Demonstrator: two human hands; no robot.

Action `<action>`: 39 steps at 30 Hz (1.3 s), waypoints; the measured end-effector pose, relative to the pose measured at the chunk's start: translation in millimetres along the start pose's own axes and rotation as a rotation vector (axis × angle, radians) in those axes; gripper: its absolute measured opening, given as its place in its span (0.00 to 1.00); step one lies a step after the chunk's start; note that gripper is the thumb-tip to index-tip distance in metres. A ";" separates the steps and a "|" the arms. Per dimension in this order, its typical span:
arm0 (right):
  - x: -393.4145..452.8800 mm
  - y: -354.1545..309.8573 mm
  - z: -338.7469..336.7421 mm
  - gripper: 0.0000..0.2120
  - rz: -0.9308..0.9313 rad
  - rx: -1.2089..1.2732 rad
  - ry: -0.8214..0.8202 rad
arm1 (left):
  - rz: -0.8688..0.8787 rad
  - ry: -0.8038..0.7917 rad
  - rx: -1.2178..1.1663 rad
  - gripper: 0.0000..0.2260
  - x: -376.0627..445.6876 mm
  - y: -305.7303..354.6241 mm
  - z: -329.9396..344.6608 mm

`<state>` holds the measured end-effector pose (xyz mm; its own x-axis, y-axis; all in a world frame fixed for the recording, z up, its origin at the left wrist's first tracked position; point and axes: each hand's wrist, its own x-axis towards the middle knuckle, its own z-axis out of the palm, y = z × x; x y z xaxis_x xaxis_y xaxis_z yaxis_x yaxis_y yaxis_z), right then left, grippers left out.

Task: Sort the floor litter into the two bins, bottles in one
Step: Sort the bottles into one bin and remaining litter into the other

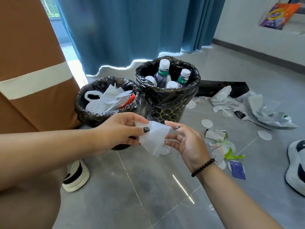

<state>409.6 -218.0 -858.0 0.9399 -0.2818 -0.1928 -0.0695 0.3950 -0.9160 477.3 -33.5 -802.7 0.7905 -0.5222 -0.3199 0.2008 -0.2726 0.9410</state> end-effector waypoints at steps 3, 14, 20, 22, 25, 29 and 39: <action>1.9 1.2 4.8 0.11 0.014 -0.061 -0.007 | 0.063 0.078 0.125 0.13 -1.3 -1.4 -2.9; 4.0 24.1 36.2 0.06 -0.359 -0.506 0.169 | 0.136 0.156 0.044 0.10 -2.9 1.2 -12.9; 2.7 24.0 44.5 0.14 -0.200 -0.018 -0.024 | 0.103 0.164 -0.078 0.11 -1.6 -0.2 -20.4; 1.7 23.5 46.4 0.15 -0.252 -0.047 -0.072 | 0.089 0.093 -0.092 0.09 -2.7 -0.3 -22.5; 2.5 22.4 50.7 0.15 -0.265 -0.045 -0.111 | 0.059 0.033 -0.148 0.10 -3.1 -3.4 -27.8; 7.9 21.9 55.6 0.13 -0.269 -0.076 -0.062 | 0.108 0.072 -0.065 0.06 -1.2 -5.5 -31.5; 22.0 21.0 62.9 0.10 -0.219 -0.229 -0.036 | 0.178 0.286 0.012 0.07 7.5 -3.6 -34.6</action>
<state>449.9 -160.9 -859.4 0.9516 -0.3061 0.0267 0.0664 0.1202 -0.9905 502.5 -8.4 -804.7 0.9434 -0.3146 -0.1048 0.0394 -0.2074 0.9775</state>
